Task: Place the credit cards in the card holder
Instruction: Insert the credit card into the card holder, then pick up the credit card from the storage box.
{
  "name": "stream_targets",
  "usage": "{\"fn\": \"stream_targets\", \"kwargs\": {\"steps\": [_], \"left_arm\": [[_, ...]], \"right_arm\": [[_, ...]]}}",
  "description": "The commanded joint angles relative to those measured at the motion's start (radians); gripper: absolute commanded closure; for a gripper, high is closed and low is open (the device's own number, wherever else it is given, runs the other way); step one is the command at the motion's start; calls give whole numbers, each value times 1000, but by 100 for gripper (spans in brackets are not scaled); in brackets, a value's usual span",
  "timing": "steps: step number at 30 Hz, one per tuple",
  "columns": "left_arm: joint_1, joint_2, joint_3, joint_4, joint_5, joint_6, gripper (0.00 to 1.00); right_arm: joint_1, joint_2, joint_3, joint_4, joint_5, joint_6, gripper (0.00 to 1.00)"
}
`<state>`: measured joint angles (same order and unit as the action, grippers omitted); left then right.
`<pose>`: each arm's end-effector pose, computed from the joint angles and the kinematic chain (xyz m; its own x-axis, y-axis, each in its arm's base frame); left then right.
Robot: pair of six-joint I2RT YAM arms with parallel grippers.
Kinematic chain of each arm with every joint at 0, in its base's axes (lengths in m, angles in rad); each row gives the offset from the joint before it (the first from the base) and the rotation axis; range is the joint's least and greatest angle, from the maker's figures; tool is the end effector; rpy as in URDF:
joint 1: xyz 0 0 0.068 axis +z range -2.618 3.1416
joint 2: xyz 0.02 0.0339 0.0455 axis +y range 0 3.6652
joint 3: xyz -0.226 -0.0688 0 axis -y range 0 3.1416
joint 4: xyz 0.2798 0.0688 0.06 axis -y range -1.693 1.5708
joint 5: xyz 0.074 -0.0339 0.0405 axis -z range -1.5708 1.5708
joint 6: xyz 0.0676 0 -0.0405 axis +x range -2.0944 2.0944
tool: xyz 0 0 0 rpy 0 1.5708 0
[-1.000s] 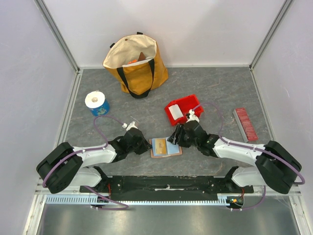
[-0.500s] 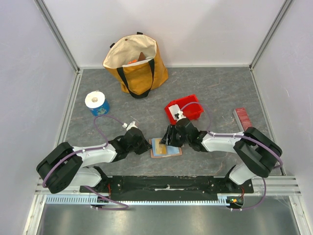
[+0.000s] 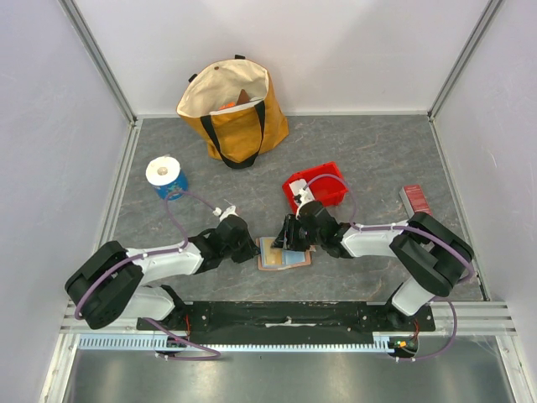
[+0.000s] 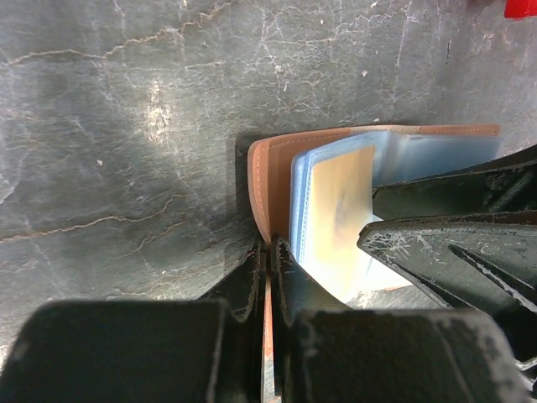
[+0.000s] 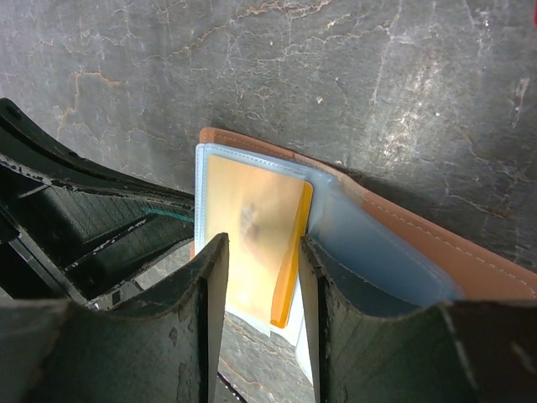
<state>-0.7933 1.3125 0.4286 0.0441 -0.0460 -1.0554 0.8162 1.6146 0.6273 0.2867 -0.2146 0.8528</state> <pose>0.1990 -0.1978 0.0483 -0.8581 -0.3672 -0.3588 -0.1142 0.8178 -0.5640 0.2232 0.2584 0.0485 -0.9106 0.1057 -0.3995 -0.2091 0.7160 0.6660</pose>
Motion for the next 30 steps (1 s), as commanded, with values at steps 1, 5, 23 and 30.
{"fn": "stream_targets", "kwargs": {"steps": [1, 5, 23, 30], "left_arm": [[-1, 44, 12, -64, -31, 63, 98], [-1, 45, 12, -75, -35, 67, 98], [6, -19, 96, -174, -57, 212, 98], [23, -15, 128, -176, -26, 264, 98]], "right_arm": [[12, -5, 35, 80, -48, -31, 55], [11, -18, 35, 65, -28, -49, 51], [-250, -283, 291, -455, 218, -366, 29], [-364, -63, 489, -518, 83, -434, 27]]}}
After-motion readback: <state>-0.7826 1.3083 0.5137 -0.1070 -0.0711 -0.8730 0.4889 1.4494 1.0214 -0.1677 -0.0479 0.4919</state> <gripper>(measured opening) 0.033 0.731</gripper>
